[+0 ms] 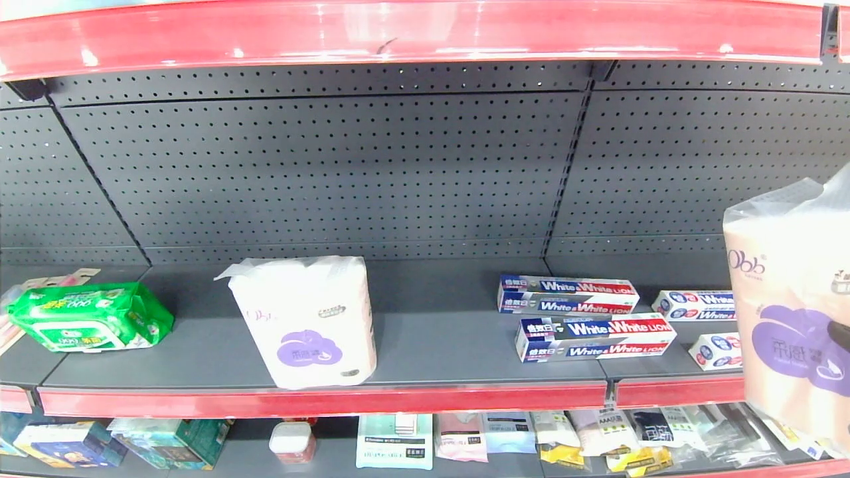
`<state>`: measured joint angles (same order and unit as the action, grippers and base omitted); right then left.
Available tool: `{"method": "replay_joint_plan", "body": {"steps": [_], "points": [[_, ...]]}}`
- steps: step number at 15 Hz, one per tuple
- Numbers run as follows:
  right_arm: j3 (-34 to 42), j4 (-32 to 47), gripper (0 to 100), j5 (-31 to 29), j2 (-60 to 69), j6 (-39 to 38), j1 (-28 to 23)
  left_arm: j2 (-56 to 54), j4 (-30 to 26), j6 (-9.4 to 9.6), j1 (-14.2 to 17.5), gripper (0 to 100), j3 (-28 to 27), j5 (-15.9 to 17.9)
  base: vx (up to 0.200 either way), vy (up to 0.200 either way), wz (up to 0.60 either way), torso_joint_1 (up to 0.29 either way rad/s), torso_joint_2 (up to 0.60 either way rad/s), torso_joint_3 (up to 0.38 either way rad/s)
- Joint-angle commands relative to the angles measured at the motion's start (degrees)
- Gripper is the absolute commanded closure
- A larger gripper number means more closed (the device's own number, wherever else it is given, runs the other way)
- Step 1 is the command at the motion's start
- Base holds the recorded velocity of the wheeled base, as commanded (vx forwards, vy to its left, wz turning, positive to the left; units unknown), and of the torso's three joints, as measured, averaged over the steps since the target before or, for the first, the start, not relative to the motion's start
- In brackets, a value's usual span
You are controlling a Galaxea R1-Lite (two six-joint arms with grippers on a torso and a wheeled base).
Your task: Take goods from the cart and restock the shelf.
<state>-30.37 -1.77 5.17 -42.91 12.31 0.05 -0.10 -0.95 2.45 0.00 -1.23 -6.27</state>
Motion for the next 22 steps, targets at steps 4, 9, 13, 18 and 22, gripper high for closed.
{"method": "replay_joint_plan", "body": {"steps": [4,9,13,18,22], "points": [[0.7,0.0,100,-0.1,0.3,0.1,-0.2,0.1,0.0,3.35,0.0,0,0.0,2.0,0.0,0.0,0.0,0.0,0.0,0.0],[0.2,0.0,100,-0.1,0.1,0.2,-0.2,0.1,0.0,3.97,0.0,0,0.0,2.3,0.0,0.0,0.0,0.0,0.0,0.0],[0.4,0.1,100,-0.1,0.0,0.2,-0.2,0.1,0.0,3.79,0.0,0,0.0,2.2,0.0,0.0,0.0,0.0,0.0,0.0],[0.7,0.1,100,-0.2,0.2,0.4,-0.2,0.1,0.1,1.68,0.0,0,0.0,2.2,-0.12,0.0,0.0,0.004,0.0,0.0],[0.5,-0.4,100,-0.2,-0.5,3.2,-0.2,0.1,0.1,1.68,0.0,0,0.1,2.2,0.0,0.0,0.0,0.0,0.0,0.0]]}}
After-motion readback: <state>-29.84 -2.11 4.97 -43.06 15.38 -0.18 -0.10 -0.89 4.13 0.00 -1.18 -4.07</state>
